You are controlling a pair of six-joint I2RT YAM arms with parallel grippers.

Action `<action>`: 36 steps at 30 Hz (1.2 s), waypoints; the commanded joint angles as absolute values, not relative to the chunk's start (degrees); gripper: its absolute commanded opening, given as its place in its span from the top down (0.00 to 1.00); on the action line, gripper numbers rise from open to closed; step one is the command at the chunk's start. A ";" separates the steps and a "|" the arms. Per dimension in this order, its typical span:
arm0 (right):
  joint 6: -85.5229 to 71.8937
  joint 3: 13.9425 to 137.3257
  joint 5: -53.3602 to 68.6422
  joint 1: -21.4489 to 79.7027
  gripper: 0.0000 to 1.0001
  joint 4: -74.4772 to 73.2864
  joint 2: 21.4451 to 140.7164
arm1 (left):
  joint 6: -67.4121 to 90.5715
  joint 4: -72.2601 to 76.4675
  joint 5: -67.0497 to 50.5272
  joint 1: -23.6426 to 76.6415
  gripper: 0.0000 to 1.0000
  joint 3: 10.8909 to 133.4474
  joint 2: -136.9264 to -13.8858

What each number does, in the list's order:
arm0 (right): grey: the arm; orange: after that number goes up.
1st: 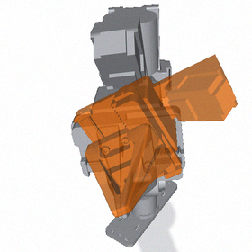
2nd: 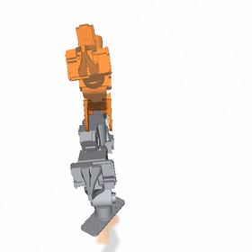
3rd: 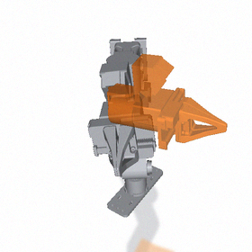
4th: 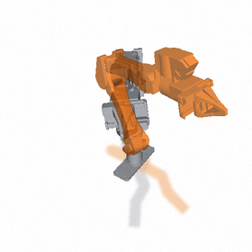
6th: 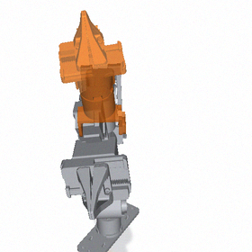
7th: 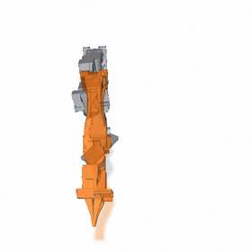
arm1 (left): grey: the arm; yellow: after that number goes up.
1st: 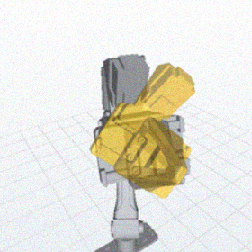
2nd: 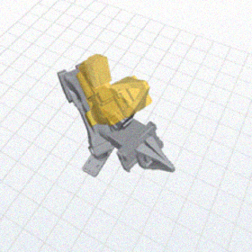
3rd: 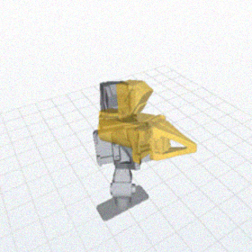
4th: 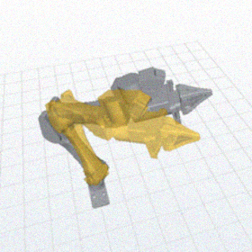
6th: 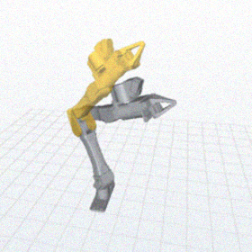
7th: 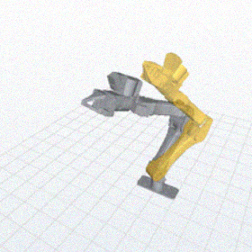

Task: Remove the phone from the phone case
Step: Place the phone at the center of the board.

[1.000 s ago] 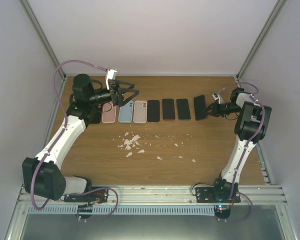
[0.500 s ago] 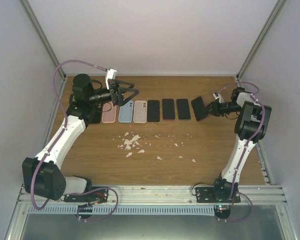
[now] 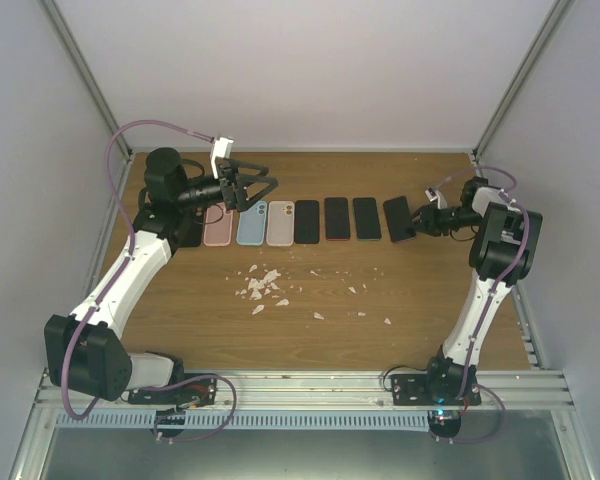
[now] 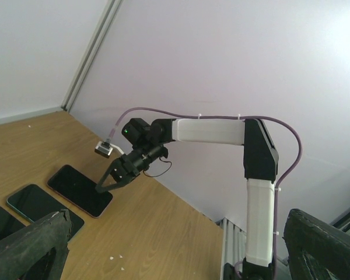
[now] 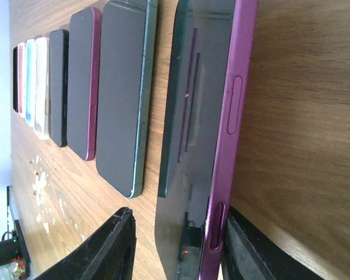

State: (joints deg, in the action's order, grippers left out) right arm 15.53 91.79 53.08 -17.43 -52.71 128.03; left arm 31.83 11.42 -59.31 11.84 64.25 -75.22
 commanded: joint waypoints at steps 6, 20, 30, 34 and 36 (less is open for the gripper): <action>15.49 90.95 51.84 -18.08 0.53 -50.70 125.66 | 32.13 14.50 -58.79 11.40 0.01 63.73 -75.14; 15.72 89.38 49.78 -18.18 0.30 -50.35 122.96 | 31.08 12.36 -57.39 11.00 0.01 64.19 -75.22; 17.51 92.51 47.25 -18.19 0.00 -53.26 119.31 | 27.36 6.35 -55.62 10.30 0.01 67.44 -75.80; 18.26 96.67 46.83 -18.20 0.00 -55.84 117.72 | 25.55 0.93 -55.80 8.96 0.01 71.06 -77.07; 18.43 99.04 47.00 -18.27 0.00 -57.08 116.67 | 24.30 -3.74 -56.14 7.71 0.01 73.41 -78.20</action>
